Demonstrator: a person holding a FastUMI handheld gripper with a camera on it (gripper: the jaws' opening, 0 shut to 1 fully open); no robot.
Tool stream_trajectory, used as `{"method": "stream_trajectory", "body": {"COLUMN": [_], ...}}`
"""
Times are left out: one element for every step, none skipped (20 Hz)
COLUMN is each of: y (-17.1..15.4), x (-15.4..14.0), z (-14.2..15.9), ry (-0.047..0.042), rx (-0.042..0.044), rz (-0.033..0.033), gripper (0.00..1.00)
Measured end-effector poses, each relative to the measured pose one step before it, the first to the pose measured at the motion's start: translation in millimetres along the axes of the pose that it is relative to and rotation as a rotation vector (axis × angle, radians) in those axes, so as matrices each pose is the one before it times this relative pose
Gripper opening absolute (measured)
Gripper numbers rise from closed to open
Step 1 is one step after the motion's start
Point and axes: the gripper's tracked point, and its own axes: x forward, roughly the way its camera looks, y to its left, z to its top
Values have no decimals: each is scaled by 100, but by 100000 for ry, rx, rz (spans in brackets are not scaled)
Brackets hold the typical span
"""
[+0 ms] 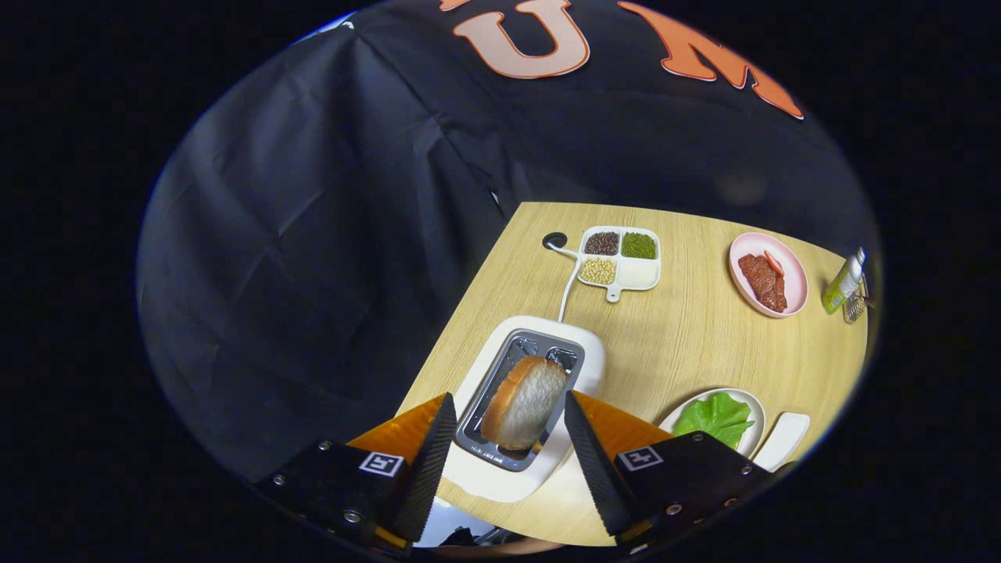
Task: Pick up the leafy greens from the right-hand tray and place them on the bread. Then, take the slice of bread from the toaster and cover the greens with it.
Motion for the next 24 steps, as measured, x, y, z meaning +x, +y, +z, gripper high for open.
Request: {"method": "stream_trajectory", "body": {"y": [190, 91, -124, -68, -106, 16, -71, -31, -296, -139, -108, -194, -83, -82, -308, -102, -121, -74, 116, 57, -133, -95, 78, 70], "x": [325, 414, 258, 499, 404, 534, 333, 478, 353, 166, 86, 20, -66, -57, -101, -179, -123, -191, -199, -287, -369, -420, -547, -774], "z": [-155, -164, -20, 123, -119, -182, -263, 1, 49, -4, 67, 163, 136, 18, 166, 56, -96, -97, -125, 11, 163, 395, 307, 157], "ry": [2272, 1900, 1374, 1011, 1812, 1580, 2196, 801, 802, 359, -99, -475, -820, -156, -1439, -469, -299, -138, 6, -476, -1617, -2147, -2291, -1808], "rx": [330, 219, 142, 40, 183, 803, 1155, 1098, 449, 575, 290, 376, 709, -85, -260, -768, -484, -126, 566, 440, -119, -323, -189, -135], "rz": [202, -52, -977, -1421, -596, -29, 73, -156, -885, -182, -313, -242, 212, 277, -111, 611, 721, 1089, 1775, 1607, 848, 1029, 1192, 1281], "gripper": [83, 80, 79, 75, 73, 70, 68, 65, 63, 57, 52, 46, 42, 33, 29, 20, 18, 15, 14, 13, 13, 13, 13, 13]}}
